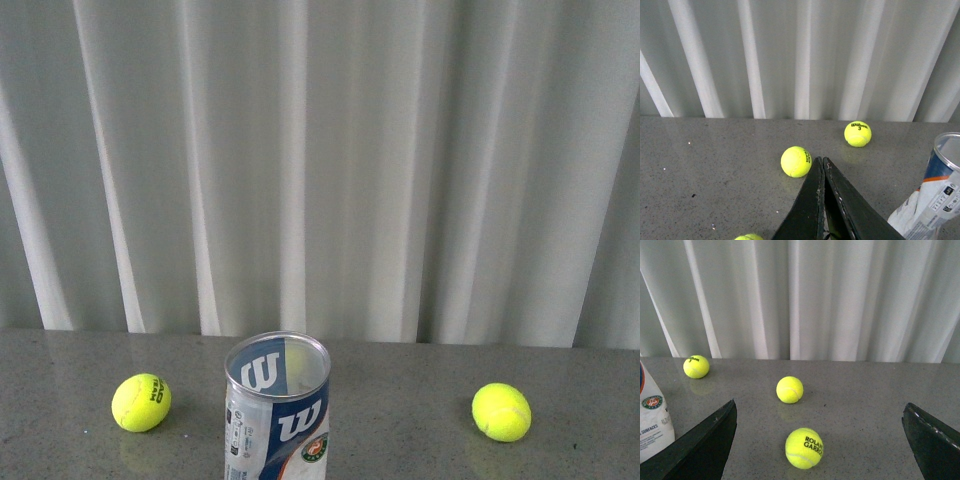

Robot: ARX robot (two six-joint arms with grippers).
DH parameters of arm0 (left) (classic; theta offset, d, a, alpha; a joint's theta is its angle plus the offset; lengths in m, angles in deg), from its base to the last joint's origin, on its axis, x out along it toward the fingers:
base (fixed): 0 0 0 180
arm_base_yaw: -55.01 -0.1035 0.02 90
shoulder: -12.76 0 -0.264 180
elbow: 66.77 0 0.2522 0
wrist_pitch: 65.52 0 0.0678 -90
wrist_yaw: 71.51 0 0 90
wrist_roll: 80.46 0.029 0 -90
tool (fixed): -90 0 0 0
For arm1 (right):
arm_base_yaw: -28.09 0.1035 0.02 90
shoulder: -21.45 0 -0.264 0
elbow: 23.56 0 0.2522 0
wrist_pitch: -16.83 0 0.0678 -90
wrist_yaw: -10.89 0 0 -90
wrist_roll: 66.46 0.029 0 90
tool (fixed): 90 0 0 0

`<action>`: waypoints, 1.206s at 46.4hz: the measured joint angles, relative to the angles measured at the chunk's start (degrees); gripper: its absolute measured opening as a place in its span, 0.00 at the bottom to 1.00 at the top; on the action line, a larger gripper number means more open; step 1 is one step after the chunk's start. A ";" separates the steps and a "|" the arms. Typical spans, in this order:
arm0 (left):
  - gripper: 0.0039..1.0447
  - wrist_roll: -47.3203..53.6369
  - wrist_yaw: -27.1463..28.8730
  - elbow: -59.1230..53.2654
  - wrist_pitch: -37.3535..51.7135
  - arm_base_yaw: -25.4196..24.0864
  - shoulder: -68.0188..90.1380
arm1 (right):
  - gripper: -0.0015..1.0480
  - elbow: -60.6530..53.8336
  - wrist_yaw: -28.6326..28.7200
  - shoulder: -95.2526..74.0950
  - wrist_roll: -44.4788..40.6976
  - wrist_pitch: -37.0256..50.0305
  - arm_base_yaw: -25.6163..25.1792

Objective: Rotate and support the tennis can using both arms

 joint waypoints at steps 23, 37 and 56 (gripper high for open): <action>0.03 0.02 -6.51 -6.64 -9.16 -6.82 -15.87 | 0.93 0.00 0.00 0.00 -0.02 0.00 0.00; 0.03 0.07 -6.75 -8.55 -13.16 -6.84 -23.02 | 0.93 0.00 0.00 0.00 -0.02 0.00 0.00; 0.03 0.07 -6.73 -8.57 -23.65 -6.84 -34.16 | 0.93 0.00 0.02 0.00 0.00 0.00 0.00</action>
